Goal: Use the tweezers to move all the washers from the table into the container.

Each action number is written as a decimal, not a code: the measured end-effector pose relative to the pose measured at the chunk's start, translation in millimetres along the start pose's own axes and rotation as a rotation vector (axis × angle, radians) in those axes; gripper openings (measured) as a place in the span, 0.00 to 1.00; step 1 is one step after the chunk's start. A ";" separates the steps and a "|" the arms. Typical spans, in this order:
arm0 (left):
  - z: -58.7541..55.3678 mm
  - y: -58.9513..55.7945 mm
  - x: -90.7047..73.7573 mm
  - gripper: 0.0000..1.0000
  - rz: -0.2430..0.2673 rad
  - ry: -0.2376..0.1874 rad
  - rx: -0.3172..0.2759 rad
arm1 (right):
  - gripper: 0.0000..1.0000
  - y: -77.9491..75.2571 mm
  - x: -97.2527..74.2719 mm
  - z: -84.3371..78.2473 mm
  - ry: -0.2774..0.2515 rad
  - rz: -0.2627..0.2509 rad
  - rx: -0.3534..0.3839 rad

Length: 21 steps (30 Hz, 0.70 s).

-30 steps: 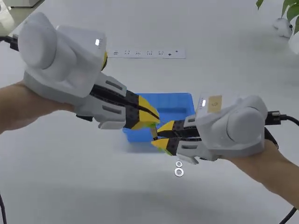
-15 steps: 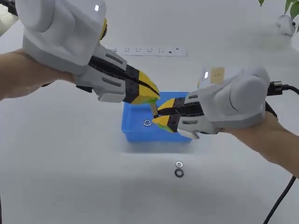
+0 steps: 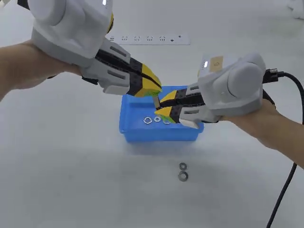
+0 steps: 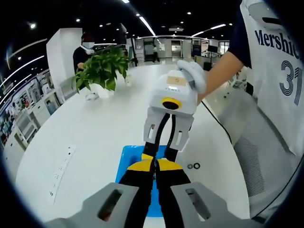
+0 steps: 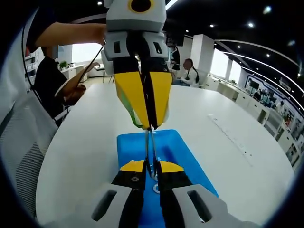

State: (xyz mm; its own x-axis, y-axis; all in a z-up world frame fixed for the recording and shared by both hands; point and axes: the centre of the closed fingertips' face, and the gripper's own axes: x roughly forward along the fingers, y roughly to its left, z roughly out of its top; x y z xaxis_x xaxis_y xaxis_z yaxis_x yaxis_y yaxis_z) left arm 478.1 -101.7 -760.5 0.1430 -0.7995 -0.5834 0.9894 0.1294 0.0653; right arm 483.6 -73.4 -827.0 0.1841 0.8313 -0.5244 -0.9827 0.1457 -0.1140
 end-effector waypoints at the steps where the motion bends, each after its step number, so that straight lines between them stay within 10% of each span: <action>1: -2.8 0.9 1.7 0.05 -0.004 0.003 -0.007 | 0.10 -0.7 2.0 -2.4 0.003 0.003 0.000; 21: -7.4 3.8 9.1 0.05 -0.023 0.001 -0.012 | 0.11 -0.9 1.6 -10.9 -0.007 0.040 0.041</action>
State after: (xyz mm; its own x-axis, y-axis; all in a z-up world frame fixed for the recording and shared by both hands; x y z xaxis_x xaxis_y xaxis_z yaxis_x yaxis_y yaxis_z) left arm 483.0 -104.1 -771.6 0.1205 -0.8020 -0.5851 0.9921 0.1185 0.0420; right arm 484.9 -78.1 -836.9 0.1449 0.8407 -0.5217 -0.9892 0.1340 -0.0589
